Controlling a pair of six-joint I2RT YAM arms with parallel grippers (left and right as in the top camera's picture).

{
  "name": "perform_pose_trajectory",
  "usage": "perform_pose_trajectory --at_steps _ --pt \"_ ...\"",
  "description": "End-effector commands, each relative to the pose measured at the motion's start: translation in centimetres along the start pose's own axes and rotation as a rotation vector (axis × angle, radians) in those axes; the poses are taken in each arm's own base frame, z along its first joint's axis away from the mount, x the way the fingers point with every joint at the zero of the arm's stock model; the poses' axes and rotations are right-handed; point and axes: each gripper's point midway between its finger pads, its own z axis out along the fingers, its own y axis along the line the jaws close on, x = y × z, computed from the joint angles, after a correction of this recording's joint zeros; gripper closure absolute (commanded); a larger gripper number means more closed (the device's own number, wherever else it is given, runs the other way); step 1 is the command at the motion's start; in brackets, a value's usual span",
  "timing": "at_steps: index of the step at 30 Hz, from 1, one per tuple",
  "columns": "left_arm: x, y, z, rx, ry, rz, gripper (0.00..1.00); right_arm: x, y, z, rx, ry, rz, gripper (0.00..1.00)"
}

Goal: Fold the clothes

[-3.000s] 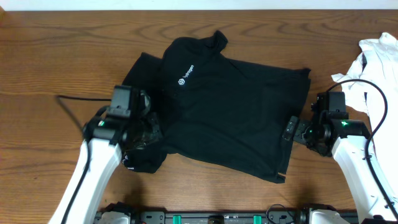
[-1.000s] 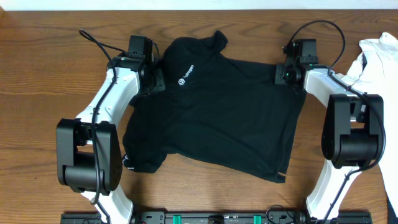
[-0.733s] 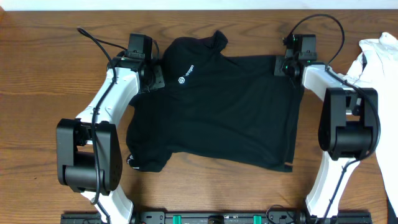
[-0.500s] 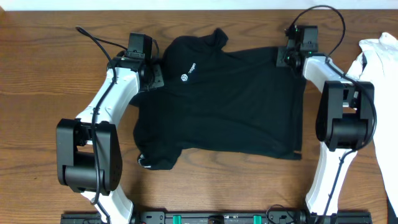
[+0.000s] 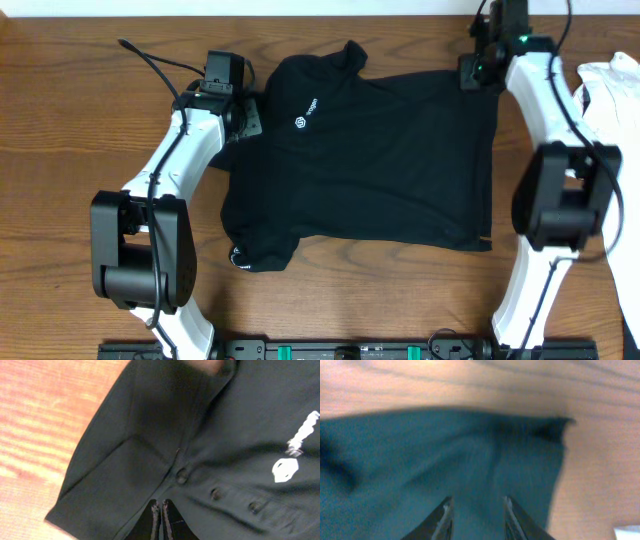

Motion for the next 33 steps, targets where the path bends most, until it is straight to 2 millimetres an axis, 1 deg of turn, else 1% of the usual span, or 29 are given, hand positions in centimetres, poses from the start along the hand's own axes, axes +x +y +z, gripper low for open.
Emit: perform_pose_trajectory --at_steps 1,3,6,8,9,10,11,13,15,20,24,28,33 --pt "0.7 2.1 0.2 -0.069 0.032 -0.044 0.94 -2.0 0.7 -8.7 -0.008 -0.109 0.047 0.73" --pt "1.6 2.8 0.1 -0.087 0.072 -0.077 0.94 -0.9 -0.2 -11.4 -0.001 -0.096 0.112 0.71" --pt "3.1 3.5 -0.1 -0.109 0.136 -0.078 0.93 0.3 -1.9 -14.3 0.025 -0.092 0.154 0.65" --pt "4.1 3.8 -0.3 -0.125 0.177 -0.074 0.93 1.1 -3.2 -15.5 0.056 -0.083 0.176 0.57" --pt "4.6 3.9 -0.4 -0.132 0.195 -0.073 0.93 1.5 -3.8 -15.9 0.072 -0.076 0.187 0.39" --pt "5.1 4.1 -0.4 -0.138 0.214 -0.071 0.94 1.9 -4.6 -16.2 0.094 -0.066 0.199 0.14" --pt "5.4 4.2 -0.4 -0.142 0.224 -0.070 0.94 2.5 -5.2 -16.4 0.104 -0.049 0.210 0.01" --pt "5.6 4.3 -0.3 -0.145 0.230 -0.072 0.93 3.4 -5.9 -16.5 0.112 -0.019 0.227 0.01" --pt "5.7 4.2 -0.3 -0.142 0.233 -0.076 0.93 3.8 -6.2 -16.5 0.116 -0.004 0.236 0.01" --pt "6.3 2.9 -0.3 -0.067 0.266 -0.088 0.93 3.8 -6.2 -16.5 0.116 -0.002 0.237 0.01" --pt "6.7 3.0 -0.2 -0.075 0.279 -0.142 0.93 3.8 -6.2 -16.5 0.116 -0.002 0.237 0.01" --pt "8.2 3.4 0.3 -0.098 0.316 -0.179 0.93 3.8 -6.2 -16.5 0.115 -0.002 0.235 0.01" --pt "10.4 4.0 1.9 -0.107 0.337 -0.178 0.93 3.8 -6.2 -16.5 0.115 -0.003 0.235 0.01"
